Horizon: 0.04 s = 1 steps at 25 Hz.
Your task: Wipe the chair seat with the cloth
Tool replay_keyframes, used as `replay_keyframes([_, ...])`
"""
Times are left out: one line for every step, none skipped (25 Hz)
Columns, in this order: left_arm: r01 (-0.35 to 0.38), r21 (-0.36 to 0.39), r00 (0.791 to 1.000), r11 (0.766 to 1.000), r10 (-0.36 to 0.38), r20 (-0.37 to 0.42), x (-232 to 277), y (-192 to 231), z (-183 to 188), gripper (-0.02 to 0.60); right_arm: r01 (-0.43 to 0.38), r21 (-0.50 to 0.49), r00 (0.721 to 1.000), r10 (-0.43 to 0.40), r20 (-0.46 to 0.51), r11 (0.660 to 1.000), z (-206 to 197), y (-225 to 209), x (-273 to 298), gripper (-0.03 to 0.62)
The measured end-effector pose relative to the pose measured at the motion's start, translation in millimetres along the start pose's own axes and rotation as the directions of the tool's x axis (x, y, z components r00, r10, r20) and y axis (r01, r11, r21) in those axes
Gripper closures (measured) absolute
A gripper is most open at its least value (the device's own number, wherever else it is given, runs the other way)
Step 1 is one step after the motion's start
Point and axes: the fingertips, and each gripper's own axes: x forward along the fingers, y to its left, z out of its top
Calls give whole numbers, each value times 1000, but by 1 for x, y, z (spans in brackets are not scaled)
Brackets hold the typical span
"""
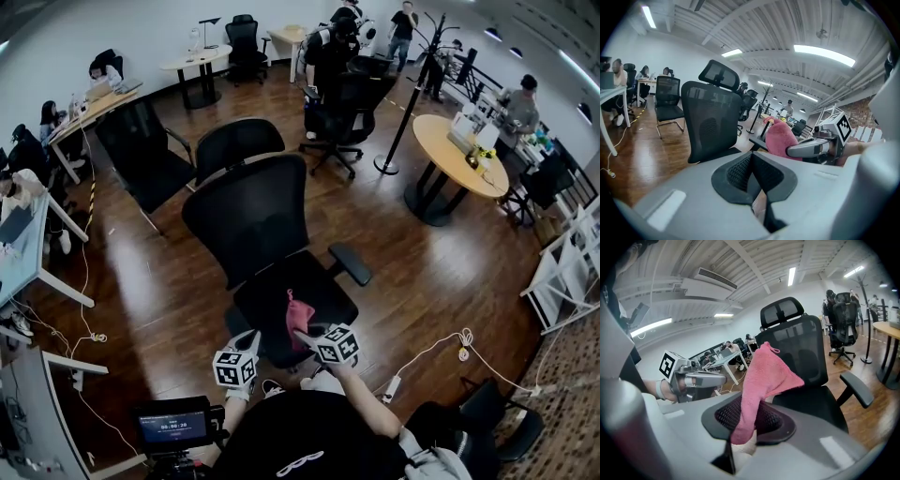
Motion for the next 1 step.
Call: replay_keyframes([0, 0, 1000, 1000, 0, 0, 1, 1, 0, 589, 1, 2, 1000, -1, 1, 1000, 0, -1, 1, 527])
